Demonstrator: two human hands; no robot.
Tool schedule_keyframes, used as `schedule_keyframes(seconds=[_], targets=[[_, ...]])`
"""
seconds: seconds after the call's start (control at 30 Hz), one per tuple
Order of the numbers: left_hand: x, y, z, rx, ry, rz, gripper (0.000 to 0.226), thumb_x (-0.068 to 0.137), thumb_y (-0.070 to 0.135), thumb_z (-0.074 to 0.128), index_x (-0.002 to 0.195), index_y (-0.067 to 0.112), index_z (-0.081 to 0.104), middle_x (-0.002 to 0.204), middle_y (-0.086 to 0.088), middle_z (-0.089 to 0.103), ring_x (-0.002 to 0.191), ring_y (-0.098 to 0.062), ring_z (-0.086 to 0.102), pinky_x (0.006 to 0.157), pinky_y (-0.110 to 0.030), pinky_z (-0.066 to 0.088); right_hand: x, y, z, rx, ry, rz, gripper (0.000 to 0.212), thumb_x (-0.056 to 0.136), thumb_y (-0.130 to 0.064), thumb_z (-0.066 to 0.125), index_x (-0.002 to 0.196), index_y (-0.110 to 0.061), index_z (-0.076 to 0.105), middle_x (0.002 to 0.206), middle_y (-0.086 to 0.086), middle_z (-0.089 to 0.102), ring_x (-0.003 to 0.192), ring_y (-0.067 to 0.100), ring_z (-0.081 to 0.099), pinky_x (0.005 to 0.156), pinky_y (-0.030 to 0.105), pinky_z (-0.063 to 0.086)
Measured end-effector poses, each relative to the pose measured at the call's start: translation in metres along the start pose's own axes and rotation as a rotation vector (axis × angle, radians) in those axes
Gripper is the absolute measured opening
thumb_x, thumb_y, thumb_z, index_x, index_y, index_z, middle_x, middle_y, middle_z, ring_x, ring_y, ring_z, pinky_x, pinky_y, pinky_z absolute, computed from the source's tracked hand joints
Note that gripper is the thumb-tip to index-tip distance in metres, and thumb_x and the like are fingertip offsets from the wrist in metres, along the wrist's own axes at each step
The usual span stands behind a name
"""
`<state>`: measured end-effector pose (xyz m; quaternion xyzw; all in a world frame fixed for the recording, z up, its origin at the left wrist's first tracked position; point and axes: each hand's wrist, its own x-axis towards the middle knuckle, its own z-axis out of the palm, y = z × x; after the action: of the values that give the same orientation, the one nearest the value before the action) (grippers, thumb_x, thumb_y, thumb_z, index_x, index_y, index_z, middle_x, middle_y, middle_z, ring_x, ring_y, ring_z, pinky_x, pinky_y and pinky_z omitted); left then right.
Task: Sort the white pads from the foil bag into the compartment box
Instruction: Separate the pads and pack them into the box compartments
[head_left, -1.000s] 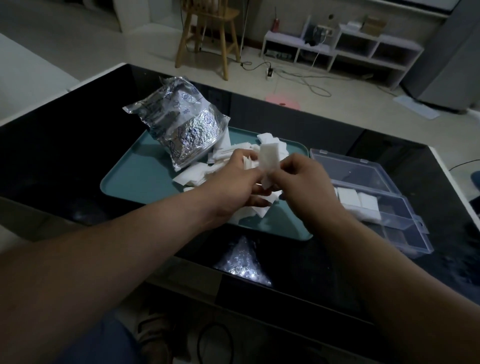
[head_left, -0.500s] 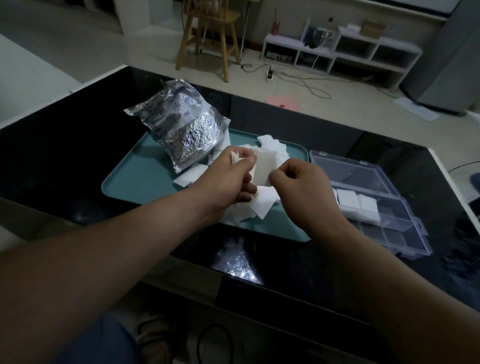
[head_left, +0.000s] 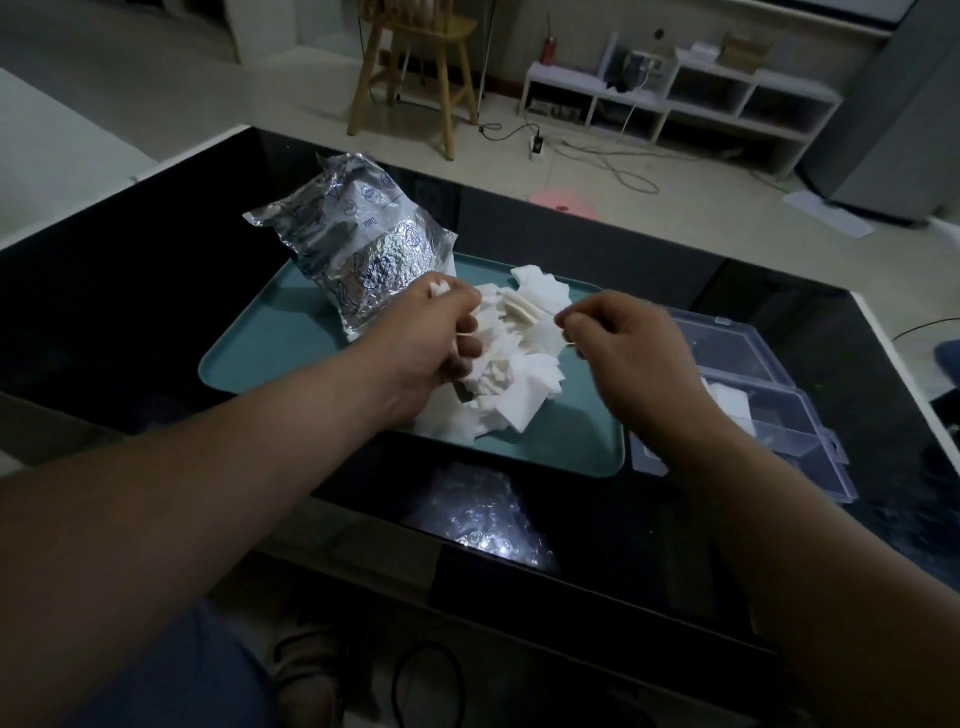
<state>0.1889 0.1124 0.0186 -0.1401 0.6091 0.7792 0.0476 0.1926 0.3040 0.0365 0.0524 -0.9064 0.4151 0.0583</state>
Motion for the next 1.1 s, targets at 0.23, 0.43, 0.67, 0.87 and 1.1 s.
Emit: schedule_keyframes(seconds=[0.23, 0.43, 0.67, 0.87, 1.1], targets=[[0.006, 0.013, -0.016, 0.006, 0.031, -0.008, 0.005, 0.102, 0.018, 0.055, 0.098, 0.018, 0.056, 0.069, 0.000, 0.054, 0.051, -0.011, 0.042, 0.038, -0.016, 0.024, -0.019, 0.002, 0.038, -0.382, -0.312, -0.220, 0.018, 0.095, -0.037, 0.068, 0.112, -0.032, 0.071, 0.105, -0.009, 0.065, 0.095, 0.012, 0.061, 0.080, 0.032, 0.050], [0.004, 0.011, -0.019, 0.075, 0.039, -0.012, 0.003, 0.102, 0.019, 0.056, 0.102, 0.016, 0.058, 0.073, -0.001, 0.057, 0.051, -0.011, 0.043, 0.039, -0.018, 0.026, -0.014, 0.002, 0.052, -0.722, -0.404, -0.392, 0.038, 0.090, -0.035, 0.070, 0.128, -0.030, 0.066, 0.122, 0.005, 0.055, 0.114, 0.028, 0.053, 0.092, 0.040, 0.049], [0.002, 0.006, -0.014, 0.171, -0.026, -0.004, 0.007, 0.101, 0.019, 0.057, 0.105, 0.016, 0.061, 0.075, -0.002, 0.062, 0.053, -0.012, 0.046, 0.042, -0.019, 0.031, -0.001, 0.005, 0.031, -0.357, -0.277, -0.219, 0.015, 0.093, -0.036, 0.074, 0.092, -0.022, 0.072, 0.092, -0.007, 0.060, 0.082, 0.013, 0.057, 0.071, 0.032, 0.045], [0.001, -0.002, -0.009, 0.226, -0.081, -0.004, 0.011, 0.102, 0.021, 0.060, 0.110, 0.015, 0.062, 0.083, -0.007, 0.063, 0.055, -0.013, 0.051, 0.045, -0.021, 0.037, 0.009, 0.008, 0.011, 0.149, -0.168, 0.090, 0.014, 0.094, -0.028, 0.077, 0.094, -0.014, 0.075, 0.080, 0.002, 0.074, 0.064, 0.007, 0.063, 0.059, 0.025, 0.048], [-0.004, -0.001, -0.003, 0.188, -0.152, -0.030, 0.020, 0.105, 0.028, 0.055, 0.116, 0.014, 0.065, 0.085, -0.008, 0.061, 0.064, -0.016, 0.058, 0.054, -0.024, 0.045, 0.011, 0.006, 0.006, 0.506, -0.305, 0.225, 0.010, 0.101, -0.012, 0.066, 0.104, -0.003, 0.071, 0.075, 0.008, 0.067, 0.064, 0.015, 0.057, 0.063, 0.030, 0.045]])
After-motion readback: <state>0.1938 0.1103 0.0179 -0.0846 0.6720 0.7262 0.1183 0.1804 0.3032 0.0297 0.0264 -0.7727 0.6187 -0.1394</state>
